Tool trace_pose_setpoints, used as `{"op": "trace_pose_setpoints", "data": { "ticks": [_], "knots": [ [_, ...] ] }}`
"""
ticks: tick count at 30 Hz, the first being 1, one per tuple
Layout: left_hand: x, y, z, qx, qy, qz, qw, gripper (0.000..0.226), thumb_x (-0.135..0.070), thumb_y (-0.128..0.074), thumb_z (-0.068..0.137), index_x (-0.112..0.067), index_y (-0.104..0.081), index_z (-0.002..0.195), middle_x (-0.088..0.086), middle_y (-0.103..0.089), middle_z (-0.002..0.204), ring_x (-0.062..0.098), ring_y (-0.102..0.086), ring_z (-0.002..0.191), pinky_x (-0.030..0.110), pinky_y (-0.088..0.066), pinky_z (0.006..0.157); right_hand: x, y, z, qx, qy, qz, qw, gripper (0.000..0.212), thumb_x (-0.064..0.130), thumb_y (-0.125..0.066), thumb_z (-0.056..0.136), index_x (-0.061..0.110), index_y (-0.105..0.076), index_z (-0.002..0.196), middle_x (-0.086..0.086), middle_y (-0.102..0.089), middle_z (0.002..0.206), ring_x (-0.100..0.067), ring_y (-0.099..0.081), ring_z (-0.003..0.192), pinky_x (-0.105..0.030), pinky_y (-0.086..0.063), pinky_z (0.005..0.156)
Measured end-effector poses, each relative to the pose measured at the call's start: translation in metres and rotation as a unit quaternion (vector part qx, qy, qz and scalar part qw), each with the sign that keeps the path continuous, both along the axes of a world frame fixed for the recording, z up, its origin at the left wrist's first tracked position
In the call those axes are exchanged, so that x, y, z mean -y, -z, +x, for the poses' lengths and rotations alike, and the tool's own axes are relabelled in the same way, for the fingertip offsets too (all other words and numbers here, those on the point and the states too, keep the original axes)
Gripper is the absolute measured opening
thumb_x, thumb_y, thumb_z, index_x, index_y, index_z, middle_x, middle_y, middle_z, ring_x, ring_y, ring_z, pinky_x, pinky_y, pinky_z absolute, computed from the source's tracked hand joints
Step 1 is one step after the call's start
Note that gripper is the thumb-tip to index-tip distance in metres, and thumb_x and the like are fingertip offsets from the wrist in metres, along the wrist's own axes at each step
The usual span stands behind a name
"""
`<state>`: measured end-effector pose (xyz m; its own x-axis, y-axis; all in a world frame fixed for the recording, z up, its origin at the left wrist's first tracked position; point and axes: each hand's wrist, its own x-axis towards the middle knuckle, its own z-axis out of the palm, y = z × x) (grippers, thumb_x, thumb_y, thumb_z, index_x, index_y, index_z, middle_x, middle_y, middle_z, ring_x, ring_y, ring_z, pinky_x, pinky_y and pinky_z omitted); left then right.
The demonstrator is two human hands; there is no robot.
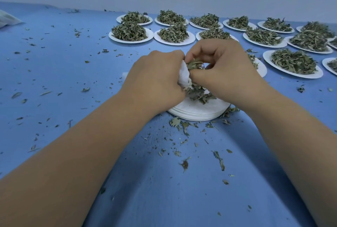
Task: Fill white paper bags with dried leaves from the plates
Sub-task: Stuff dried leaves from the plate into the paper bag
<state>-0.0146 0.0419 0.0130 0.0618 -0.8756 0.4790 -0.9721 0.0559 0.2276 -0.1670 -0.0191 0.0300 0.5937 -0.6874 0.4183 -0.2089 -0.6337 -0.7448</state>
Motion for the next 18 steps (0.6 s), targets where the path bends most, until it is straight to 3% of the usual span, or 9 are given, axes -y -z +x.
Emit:
{"op": "trace_pose_setpoints", "data": {
  "ticks": [3,5,9,12,15,18],
  "knots": [
    [0.003,0.001,0.002,0.01,-0.004,-0.002,1.0,0.033,-0.028,-0.07,0.072,-0.027,-0.039,0.084,-0.01,-0.04,0.066,0.022,-0.042,0.067,0.03,-0.023,0.05,-0.002,0.002,0.007,-0.008,0.055,-0.036,0.998,0.014,0.014,-0.064,0.069,0.02,-0.072,0.079,0.012,-0.063,0.066,0.001,-0.049,0.053,-0.007,-0.034,0.051],
    [0.004,0.001,0.004,0.011,-0.005,0.002,1.0,0.032,-0.029,-0.069,0.071,-0.027,-0.041,0.085,-0.008,-0.042,0.067,0.023,-0.045,0.068,0.032,-0.027,0.051,-0.001,0.002,0.008,-0.014,0.06,-0.035,0.997,0.014,0.009,-0.069,0.073,0.022,-0.073,0.078,0.013,-0.06,0.063,0.0,-0.049,0.051,-0.009,-0.035,0.051],
    [0.005,-0.001,0.012,0.016,-0.017,0.014,1.0,0.024,-0.029,-0.066,0.072,-0.027,-0.041,0.074,-0.006,-0.044,0.064,0.013,-0.038,0.058,0.031,-0.026,0.05,-0.003,-0.004,-0.003,-0.048,-0.034,0.014,0.998,0.014,0.008,-0.073,0.086,0.02,-0.08,0.087,0.007,-0.072,0.07,0.002,-0.054,0.052,-0.014,-0.044,0.055],
    [0.004,0.0,0.014,0.001,-0.011,0.017,1.0,0.017,-0.025,-0.065,0.073,-0.024,-0.051,0.084,-0.008,-0.046,0.067,0.016,-0.042,0.062,0.031,-0.029,0.052,-0.002,-0.006,-0.01,-0.081,-0.093,0.021,0.992,0.02,0.008,-0.068,0.095,0.023,-0.081,0.096,0.016,-0.072,0.073,0.002,-0.05,0.048,-0.006,-0.037,0.051],
    [0.002,0.0,0.008,0.018,0.016,0.004,1.0,0.032,-0.02,-0.066,0.073,-0.031,-0.036,0.074,-0.01,-0.038,0.062,0.01,-0.036,0.057,0.029,-0.022,0.049,-0.001,-0.006,-0.01,-0.065,-0.071,-0.005,0.995,0.028,-0.002,-0.068,0.089,0.022,-0.079,0.096,0.027,-0.063,0.056,0.003,-0.05,0.042,-0.004,-0.035,0.048],
    [0.001,-0.003,0.002,0.005,0.022,0.001,1.0,0.032,-0.021,-0.069,0.07,-0.028,-0.04,0.082,-0.011,-0.039,0.063,0.019,-0.041,0.062,0.028,-0.024,0.049,-0.002,-0.003,-0.006,-0.027,-0.044,0.0,0.999,0.023,-0.009,-0.07,0.079,0.012,-0.077,0.084,0.007,-0.072,0.066,-0.004,-0.059,0.051,-0.015,-0.046,0.053]
  ]
}}
